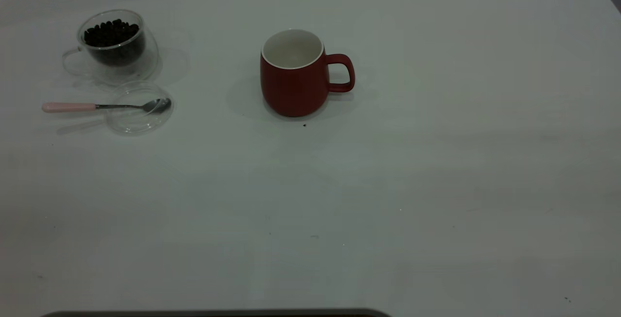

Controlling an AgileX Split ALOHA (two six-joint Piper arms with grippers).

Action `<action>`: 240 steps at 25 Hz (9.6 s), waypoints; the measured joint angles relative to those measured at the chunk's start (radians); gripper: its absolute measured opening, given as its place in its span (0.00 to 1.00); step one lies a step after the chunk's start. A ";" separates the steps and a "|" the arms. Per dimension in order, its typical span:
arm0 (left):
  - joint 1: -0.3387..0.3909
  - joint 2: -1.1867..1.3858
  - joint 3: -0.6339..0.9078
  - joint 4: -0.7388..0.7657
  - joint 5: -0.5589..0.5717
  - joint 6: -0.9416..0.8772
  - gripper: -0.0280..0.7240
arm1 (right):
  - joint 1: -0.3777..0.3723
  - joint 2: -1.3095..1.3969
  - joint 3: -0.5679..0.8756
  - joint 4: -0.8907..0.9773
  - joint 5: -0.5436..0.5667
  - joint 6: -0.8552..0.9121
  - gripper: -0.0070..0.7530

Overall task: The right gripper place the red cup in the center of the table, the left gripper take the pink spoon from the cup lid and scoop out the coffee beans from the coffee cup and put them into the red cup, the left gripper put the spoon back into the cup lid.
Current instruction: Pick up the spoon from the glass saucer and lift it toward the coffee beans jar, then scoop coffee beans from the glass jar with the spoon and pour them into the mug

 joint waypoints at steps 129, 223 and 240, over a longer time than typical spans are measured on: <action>0.510 2.369 -0.897 -0.974 -0.007 1.144 0.20 | 0.000 -0.004 0.000 0.000 0.001 0.000 0.77; 0.527 2.528 -0.897 -1.369 -0.011 1.109 0.20 | 0.000 -0.004 0.000 0.001 0.001 0.000 0.77; 0.274 2.439 -0.897 -1.366 -0.005 1.059 0.20 | 0.000 -0.004 0.000 0.001 0.001 0.000 0.77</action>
